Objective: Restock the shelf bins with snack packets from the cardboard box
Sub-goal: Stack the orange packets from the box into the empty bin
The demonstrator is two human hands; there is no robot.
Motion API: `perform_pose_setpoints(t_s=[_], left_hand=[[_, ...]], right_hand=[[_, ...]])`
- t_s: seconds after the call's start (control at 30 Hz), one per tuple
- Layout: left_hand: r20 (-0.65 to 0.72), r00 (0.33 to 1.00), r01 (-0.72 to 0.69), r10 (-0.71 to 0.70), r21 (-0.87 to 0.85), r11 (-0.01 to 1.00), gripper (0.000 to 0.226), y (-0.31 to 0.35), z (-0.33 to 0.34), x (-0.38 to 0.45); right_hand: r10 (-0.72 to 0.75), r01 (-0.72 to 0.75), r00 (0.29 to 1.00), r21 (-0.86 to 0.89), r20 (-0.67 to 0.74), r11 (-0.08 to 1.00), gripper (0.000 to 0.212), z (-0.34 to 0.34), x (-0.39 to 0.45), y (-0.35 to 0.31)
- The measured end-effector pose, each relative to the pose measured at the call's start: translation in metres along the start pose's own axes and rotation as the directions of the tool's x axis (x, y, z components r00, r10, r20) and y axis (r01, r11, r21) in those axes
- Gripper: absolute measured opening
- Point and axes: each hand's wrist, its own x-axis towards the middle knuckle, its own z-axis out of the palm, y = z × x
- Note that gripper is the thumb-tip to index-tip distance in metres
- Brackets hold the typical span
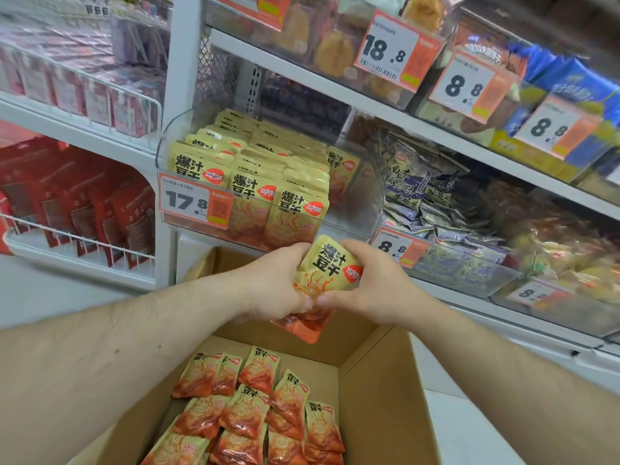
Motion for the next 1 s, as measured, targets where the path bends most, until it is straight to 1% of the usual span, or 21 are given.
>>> perform_pose_setpoints(t_s=[0.07, 0.1, 0.23, 0.33, 0.4, 0.5, 0.57, 0.6, 0.63, 0.7, 0.73, 0.83, 0.9, 0.97, 1.0], left_hand=[[0.023, 1.0, -0.023, 0.021, 0.053, 0.998, 0.054, 0.004, -0.004, 0.0], [0.031, 0.999, -0.033, 0.03, 0.073, 0.997, 0.053, 0.007, -0.006, 0.0], [0.029, 0.997, -0.079, 0.076, 0.128, 0.989, 0.06, 0.016, -0.011, 0.001], [0.015, 0.994, -0.106, 0.105, 0.203, 0.974, 0.062, 0.019, -0.013, 0.005], [-0.022, 0.99, -0.128, 0.137, 0.232, 0.964, 0.067, 0.02, -0.016, 0.007], [-0.136, 0.964, -0.19, 0.23, 0.254, 0.948, 0.081, 0.024, -0.028, 0.006], [-0.22, 0.944, -0.173, 0.246, 0.304, 0.937, 0.078, 0.025, -0.038, 0.006], [-0.269, 0.93, -0.14, 0.253, 0.376, 0.916, 0.072, 0.023, -0.042, 0.008], [-0.315, 0.911, -0.088, 0.265, 0.479, 0.873, 0.066, 0.02, -0.045, 0.011], [-0.383, 0.872, 0.033, 0.306, 0.67, 0.742, 0.055, 0.013, -0.048, 0.019], [-0.409, 0.852, 0.085, 0.326, 0.723, 0.685, 0.05, 0.009, -0.049, 0.023], [-0.466, 0.799, 0.206, 0.379, 0.806, 0.555, 0.042, -0.003, -0.053, 0.031], [-0.473, 0.783, 0.256, 0.403, 0.837, 0.484, 0.04, -0.01, -0.055, 0.035], [-0.469, 0.784, 0.271, 0.407, 0.849, 0.454, 0.038, -0.013, -0.056, 0.038], [-0.469, 0.789, 0.274, 0.396, 0.846, 0.457, 0.039, -0.014, -0.056, 0.039]], right_hand=[[-0.029, 0.039, 0.997, -0.143, 0.067, 0.989, 0.058, -0.014, 0.003, -0.004], [-0.04, 0.055, 0.995, -0.17, 0.088, 0.984, 0.055, -0.02, 0.005, -0.005], [-0.061, 0.076, 0.989, -0.109, 0.137, 0.991, 0.046, -0.036, 0.013, -0.011], [-0.015, 0.025, 0.989, -0.07, 0.145, 0.997, 0.038, -0.036, 0.017, -0.018], [0.038, -0.023, 0.989, -0.107, 0.141, 0.994, 0.029, -0.042, 0.018, -0.024], [0.11, -0.091, 0.99, -0.193, 0.093, 0.977, 0.025, -0.071, 0.025, -0.038], [0.167, -0.151, 0.985, -0.281, 0.034, 0.948, 0.025, -0.098, 0.034, -0.048], [0.188, -0.176, 0.982, -0.329, 0.005, 0.928, 0.026, -0.109, 0.04, -0.053], [0.206, -0.201, 0.978, -0.377, -0.028, 0.904, 0.027, -0.118, 0.047, -0.057], [0.253, -0.258, 0.965, -0.422, -0.069, 0.869, 0.031, -0.127, 0.066, -0.06], [0.279, -0.284, 0.957, -0.42, -0.075, 0.862, 0.031, -0.128, 0.076, -0.061], [0.326, -0.334, 0.941, -0.393, -0.09, 0.857, 0.027, -0.121, 0.109, -0.055], [0.338, -0.355, 0.934, -0.383, -0.115, 0.853, 0.027, -0.112, 0.132, -0.049], [0.342, -0.37, 0.929, -0.412, -0.144, 0.832, 0.028, -0.102, 0.151, -0.044], [0.352, -0.381, 0.924, -0.435, -0.149, 0.816, 0.027, -0.096, 0.159, -0.043]])
